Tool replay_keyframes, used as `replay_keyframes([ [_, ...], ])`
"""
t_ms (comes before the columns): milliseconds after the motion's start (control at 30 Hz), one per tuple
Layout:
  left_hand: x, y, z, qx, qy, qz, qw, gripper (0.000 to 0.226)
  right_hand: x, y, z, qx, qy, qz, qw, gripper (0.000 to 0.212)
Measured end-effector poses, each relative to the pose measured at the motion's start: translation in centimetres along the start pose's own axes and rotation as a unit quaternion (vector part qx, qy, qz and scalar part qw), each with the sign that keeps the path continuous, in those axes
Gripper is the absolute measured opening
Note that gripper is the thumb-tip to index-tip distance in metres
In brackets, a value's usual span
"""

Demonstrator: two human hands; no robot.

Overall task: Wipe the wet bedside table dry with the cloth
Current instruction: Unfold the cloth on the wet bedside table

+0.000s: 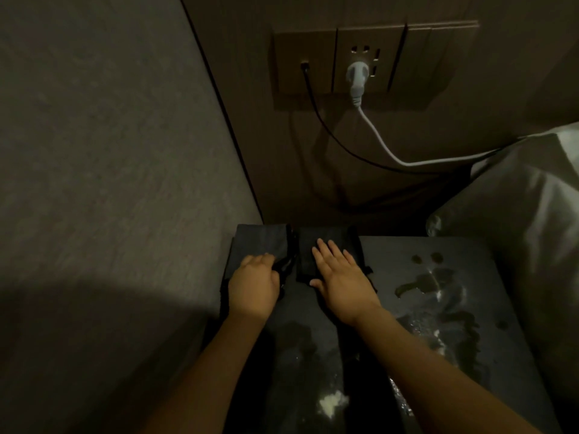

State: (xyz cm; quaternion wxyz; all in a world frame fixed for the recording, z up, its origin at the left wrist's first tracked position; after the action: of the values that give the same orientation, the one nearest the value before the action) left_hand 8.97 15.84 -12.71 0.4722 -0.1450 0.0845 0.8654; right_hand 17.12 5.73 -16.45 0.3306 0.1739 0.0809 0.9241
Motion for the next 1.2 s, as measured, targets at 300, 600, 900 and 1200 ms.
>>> replay_keyframes([
  [300,4.9,0.6,4.2,-0.176,0.201,0.164,0.950,0.029,0.9,-0.2,-0.3,-0.008,-0.033,-0.029,0.999,0.057],
  [600,5.0,0.3,6.8,-0.227,0.215,0.150,0.938,0.027,6.3,-2.1,-1.4,0.003,-0.062,-0.030,0.998,0.061],
  [900,3.7,-0.3,4.9,-0.152,0.123,0.096,0.976,0.035,10.3,-0.6,-3.3,0.026,-0.040,0.075,0.996,0.078],
  [1200,1.7,-0.1,1.6,-0.049,0.064,0.015,0.997,0.042,7.1,1.0,-2.1,0.007,-0.034,0.074,0.997,0.086],
])
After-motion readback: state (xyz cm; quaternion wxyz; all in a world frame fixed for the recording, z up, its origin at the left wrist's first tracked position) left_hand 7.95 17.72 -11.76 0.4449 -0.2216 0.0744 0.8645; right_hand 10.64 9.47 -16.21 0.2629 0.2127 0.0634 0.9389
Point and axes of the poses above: each hand's wrist, its own y-axis away from the middle knuckle, its own z-axis out of the back of the hand, x = y × z, the point moved 10 cm from there along -y, towards the middle knuckle, and after that the axes turned 9 degrees about -z, right-handed, at the moved point
